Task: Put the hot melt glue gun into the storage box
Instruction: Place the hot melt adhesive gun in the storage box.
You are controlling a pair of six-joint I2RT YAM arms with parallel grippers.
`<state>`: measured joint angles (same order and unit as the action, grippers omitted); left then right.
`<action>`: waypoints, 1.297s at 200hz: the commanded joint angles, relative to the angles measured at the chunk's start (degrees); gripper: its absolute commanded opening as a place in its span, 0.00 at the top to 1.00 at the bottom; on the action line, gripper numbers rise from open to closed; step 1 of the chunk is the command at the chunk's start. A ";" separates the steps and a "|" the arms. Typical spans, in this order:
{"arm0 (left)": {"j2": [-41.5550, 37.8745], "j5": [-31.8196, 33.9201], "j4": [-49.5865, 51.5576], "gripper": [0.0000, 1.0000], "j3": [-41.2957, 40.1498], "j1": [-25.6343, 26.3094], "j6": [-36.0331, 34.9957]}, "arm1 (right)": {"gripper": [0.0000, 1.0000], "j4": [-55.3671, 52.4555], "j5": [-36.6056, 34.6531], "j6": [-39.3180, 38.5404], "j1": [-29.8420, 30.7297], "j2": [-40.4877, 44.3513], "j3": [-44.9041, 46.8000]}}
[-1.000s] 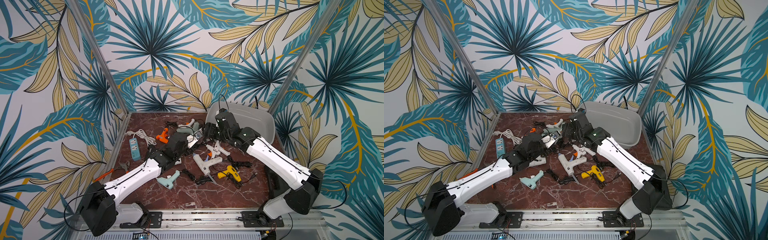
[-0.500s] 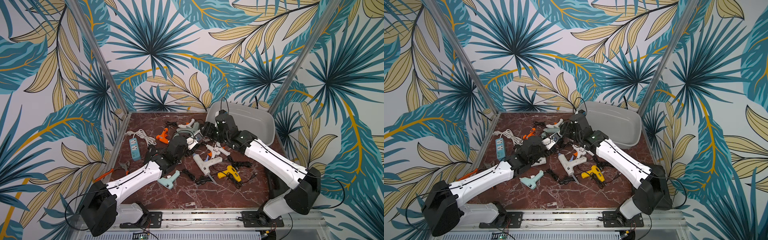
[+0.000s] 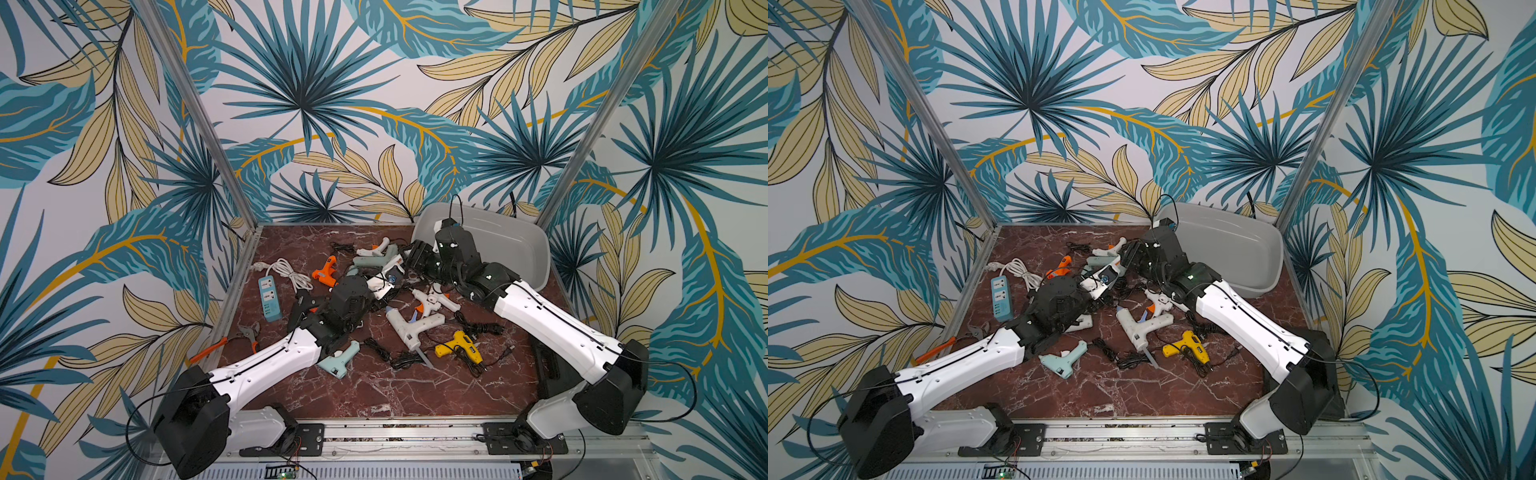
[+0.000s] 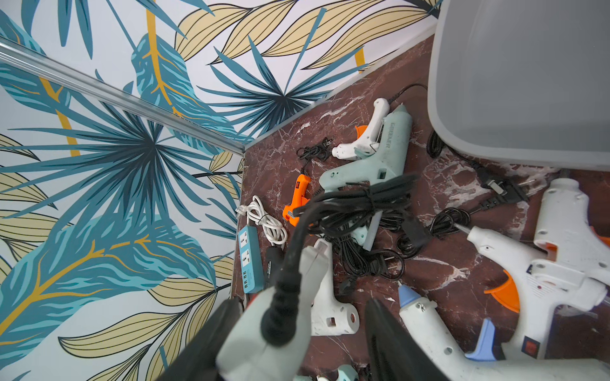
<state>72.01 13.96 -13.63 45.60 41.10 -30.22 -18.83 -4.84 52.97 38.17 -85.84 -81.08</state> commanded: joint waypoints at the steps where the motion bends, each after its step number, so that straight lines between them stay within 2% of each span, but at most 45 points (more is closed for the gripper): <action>1: -2.02 0.37 -5.43 1.00 -1.02 0.13 -0.69 | 0.36 1.08 -0.40 0.45 -0.04 -0.99 0.40; 85: -1.39 0.65 -8.19 1.00 -2.92 0.20 -1.84 | 0.45 0.93 -3.18 0.55 -0.17 -0.94 0.78; 140: -0.88 0.58 -10.19 1.00 -3.94 0.14 -2.64 | 0.37 2.48 -1.45 1.51 -0.16 -0.56 1.27; 169: -0.63 0.38 -10.65 1.00 -3.98 0.16 -2.74 | 0.37 2.57 -0.96 1.52 -0.24 -1.13 0.77; 201: -0.60 -0.07 -10.54 1.00 -4.31 0.14 -3.01 | 0.48 2.66 -0.77 1.53 -0.47 -1.53 0.61; 239: -0.64 0.11 -11.01 1.00 -4.69 0.15 -2.66 | 0.72 2.20 -1.92 0.58 -0.62 -1.20 0.66; 248: -0.64 0.11 -11.52 0.97 -4.82 0.18 -2.39 | 0.77 2.20 -2.03 0.53 -0.61 -1.10 0.87; 259: -0.56 0.19 -12.17 0.88 -4.91 0.13 -2.07 | 0.83 2.14 -2.09 0.45 -0.56 -1.09 1.01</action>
<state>72.01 13.85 -20.75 41.39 41.28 -33.67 -16.88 -5.52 53.63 38.00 -86.76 -80.86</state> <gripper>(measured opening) 0.263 0.294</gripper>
